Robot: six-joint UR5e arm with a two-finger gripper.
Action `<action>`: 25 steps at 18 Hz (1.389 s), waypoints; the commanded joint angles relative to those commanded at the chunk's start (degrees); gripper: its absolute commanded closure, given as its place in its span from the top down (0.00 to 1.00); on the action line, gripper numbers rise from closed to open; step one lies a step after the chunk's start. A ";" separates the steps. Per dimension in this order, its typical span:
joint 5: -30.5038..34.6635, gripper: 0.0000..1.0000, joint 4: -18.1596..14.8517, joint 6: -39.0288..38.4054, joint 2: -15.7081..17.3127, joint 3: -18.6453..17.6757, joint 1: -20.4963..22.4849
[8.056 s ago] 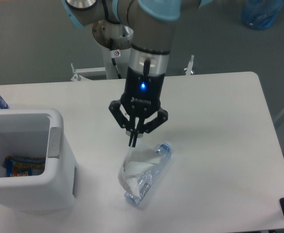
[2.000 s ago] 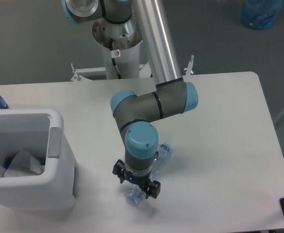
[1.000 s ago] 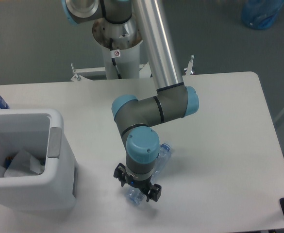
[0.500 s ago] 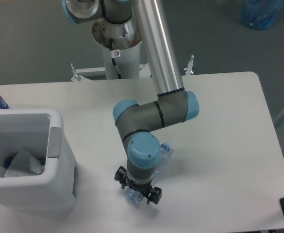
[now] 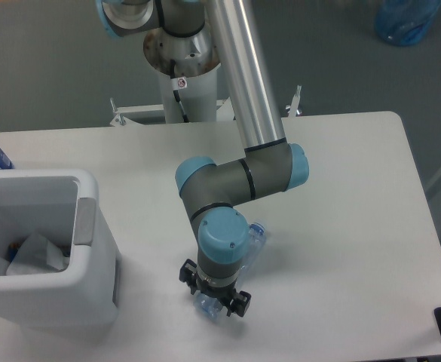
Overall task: Place the trash in the trash can
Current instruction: 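Lower the gripper around the bottle's middle and close on it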
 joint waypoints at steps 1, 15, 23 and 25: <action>0.00 0.76 0.00 0.00 0.00 -0.09 0.00; 0.00 0.60 0.00 0.09 0.53 0.00 0.09; -0.26 0.58 0.00 0.70 2.63 -0.09 0.35; -0.53 0.56 0.00 0.70 3.95 -0.09 0.88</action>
